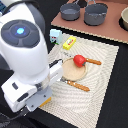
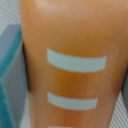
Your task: Interact with the objects in diverse but meaningful ways.
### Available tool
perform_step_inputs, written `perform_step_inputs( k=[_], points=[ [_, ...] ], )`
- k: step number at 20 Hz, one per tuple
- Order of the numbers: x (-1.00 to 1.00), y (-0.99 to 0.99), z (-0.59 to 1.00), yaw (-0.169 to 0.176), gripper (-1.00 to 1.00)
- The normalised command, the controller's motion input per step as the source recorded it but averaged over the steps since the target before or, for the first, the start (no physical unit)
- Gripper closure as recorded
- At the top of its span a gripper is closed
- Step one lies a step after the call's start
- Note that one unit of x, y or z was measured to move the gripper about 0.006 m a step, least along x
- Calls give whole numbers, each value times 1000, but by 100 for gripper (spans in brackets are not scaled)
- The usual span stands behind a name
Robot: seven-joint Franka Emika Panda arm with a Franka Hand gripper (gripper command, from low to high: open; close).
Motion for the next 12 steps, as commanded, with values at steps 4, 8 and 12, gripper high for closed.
perform_step_inputs(
  k=[4, 8, 12],
  points=[
    [0, 283, 666, 154, -100],
    [0, 514, 587, 162, -100],
    [0, 531, 405, 175, -100]
  ],
)
